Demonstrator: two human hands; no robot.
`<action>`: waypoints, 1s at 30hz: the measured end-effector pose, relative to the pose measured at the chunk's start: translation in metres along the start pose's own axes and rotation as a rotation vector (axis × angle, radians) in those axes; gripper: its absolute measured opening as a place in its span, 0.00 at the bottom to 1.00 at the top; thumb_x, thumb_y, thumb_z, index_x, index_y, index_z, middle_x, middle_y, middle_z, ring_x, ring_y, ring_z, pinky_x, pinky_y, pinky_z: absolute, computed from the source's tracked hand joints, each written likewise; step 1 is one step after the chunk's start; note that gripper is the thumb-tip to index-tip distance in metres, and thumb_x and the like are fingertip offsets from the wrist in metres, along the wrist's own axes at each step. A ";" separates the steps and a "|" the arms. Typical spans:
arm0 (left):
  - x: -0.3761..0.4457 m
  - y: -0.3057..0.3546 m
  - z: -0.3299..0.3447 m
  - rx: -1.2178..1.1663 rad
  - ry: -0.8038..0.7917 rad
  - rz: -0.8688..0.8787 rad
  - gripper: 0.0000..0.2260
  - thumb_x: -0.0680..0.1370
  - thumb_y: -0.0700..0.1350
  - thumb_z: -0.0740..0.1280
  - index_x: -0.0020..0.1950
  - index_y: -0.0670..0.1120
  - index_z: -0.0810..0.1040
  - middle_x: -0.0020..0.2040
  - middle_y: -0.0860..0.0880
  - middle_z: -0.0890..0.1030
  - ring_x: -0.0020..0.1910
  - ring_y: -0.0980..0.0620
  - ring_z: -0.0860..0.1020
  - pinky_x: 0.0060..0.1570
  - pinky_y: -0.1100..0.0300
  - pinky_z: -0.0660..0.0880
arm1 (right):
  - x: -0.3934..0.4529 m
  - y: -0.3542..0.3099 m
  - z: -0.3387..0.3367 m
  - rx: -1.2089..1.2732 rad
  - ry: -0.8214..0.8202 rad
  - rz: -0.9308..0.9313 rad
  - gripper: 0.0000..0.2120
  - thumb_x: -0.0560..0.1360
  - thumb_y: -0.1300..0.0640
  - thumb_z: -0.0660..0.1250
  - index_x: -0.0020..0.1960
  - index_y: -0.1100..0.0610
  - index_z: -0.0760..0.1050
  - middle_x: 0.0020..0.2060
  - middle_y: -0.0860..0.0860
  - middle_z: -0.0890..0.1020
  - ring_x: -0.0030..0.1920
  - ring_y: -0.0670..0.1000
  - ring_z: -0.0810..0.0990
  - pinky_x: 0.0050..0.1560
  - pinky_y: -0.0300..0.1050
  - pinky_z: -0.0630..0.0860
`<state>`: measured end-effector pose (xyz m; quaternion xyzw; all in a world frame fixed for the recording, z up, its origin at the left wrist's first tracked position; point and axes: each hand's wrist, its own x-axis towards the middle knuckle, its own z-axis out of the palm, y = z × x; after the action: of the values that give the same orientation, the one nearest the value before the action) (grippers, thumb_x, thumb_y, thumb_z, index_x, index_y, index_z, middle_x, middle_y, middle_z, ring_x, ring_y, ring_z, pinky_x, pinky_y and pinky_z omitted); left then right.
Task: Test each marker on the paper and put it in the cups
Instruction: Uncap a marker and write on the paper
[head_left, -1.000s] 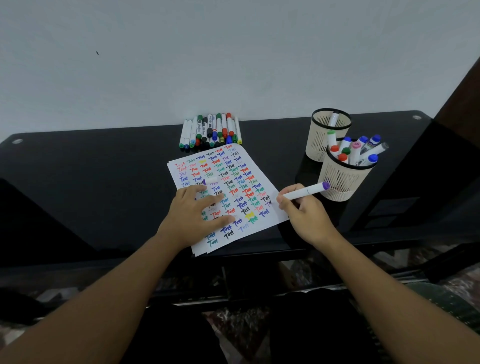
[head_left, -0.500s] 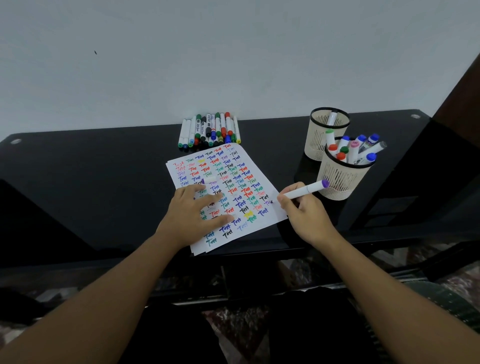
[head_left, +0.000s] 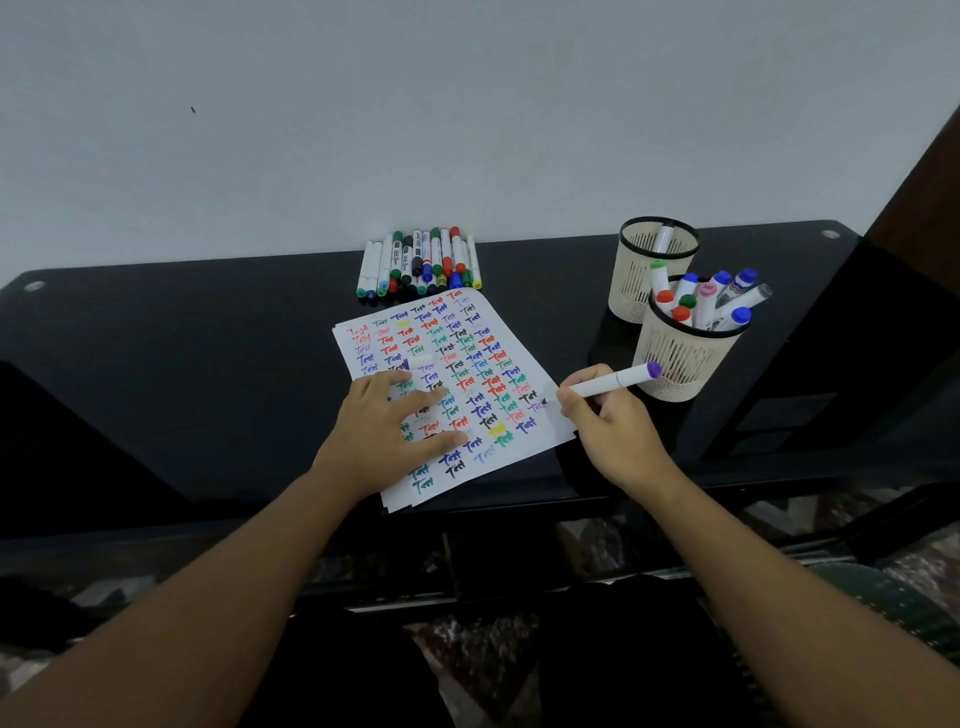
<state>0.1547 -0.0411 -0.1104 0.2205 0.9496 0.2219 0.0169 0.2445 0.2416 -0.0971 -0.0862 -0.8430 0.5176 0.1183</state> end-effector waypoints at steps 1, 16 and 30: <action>0.000 0.000 0.000 0.001 0.001 0.001 0.41 0.65 0.83 0.56 0.73 0.65 0.72 0.75 0.56 0.64 0.75 0.52 0.55 0.76 0.46 0.59 | 0.000 0.000 0.000 -0.006 -0.009 -0.001 0.04 0.84 0.53 0.66 0.53 0.52 0.76 0.44 0.46 0.81 0.44 0.36 0.77 0.44 0.39 0.73; 0.015 0.002 -0.015 -0.317 0.123 -0.147 0.27 0.76 0.61 0.72 0.72 0.58 0.70 0.69 0.51 0.70 0.66 0.52 0.71 0.62 0.55 0.70 | 0.004 -0.003 0.000 0.090 -0.031 -0.110 0.08 0.84 0.59 0.67 0.59 0.48 0.79 0.47 0.44 0.84 0.51 0.46 0.83 0.51 0.42 0.81; 0.049 -0.017 0.000 -0.058 0.264 -0.094 0.09 0.83 0.53 0.64 0.62 0.59 0.78 0.54 0.56 0.73 0.56 0.52 0.74 0.58 0.49 0.71 | 0.063 -0.047 0.032 0.041 -0.252 -0.060 0.19 0.84 0.50 0.66 0.71 0.33 0.66 0.60 0.48 0.82 0.53 0.50 0.85 0.52 0.54 0.84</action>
<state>0.1035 -0.0342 -0.1142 0.1440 0.9461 0.2752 -0.0917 0.1733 0.2099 -0.0620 0.0072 -0.8425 0.5379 0.0285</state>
